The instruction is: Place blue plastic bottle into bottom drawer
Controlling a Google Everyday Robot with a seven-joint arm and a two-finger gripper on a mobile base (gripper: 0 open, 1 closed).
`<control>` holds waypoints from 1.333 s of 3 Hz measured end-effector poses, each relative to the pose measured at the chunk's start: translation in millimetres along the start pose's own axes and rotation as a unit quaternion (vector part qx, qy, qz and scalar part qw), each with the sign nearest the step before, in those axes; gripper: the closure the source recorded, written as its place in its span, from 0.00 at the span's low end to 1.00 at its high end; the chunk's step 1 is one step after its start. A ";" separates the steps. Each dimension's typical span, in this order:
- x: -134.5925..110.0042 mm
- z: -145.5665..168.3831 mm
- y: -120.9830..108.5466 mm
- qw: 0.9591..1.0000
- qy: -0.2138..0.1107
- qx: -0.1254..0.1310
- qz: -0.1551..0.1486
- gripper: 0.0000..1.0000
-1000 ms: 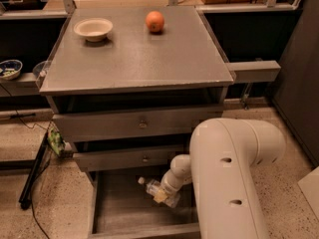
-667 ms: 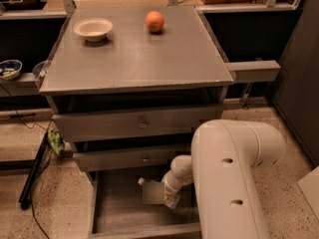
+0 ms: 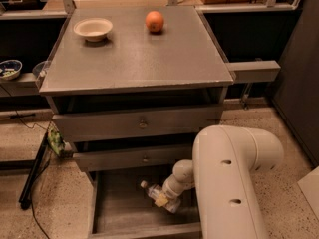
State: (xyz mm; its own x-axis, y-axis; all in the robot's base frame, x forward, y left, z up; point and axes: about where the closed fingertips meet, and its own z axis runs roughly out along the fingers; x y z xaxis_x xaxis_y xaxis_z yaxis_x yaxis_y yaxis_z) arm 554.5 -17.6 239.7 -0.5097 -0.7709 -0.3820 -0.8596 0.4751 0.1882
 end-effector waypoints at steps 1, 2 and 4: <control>18.7 30.9 -11.5 0.999 0.015 -0.013 0.027 1.00; 18.7 30.9 -11.5 0.999 0.015 -0.013 0.027 1.00; 23.7 44.9 -30.5 0.996 0.014 0.039 0.075 1.00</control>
Offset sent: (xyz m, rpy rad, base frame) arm 0.0070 -0.0107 -0.0609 -0.0239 0.0974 -0.0461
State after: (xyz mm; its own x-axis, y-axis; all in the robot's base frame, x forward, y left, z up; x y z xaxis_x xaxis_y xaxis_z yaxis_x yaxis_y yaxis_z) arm 570.3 -31.2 184.3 -0.6339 -0.7002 -0.3286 -0.7689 0.6162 0.1705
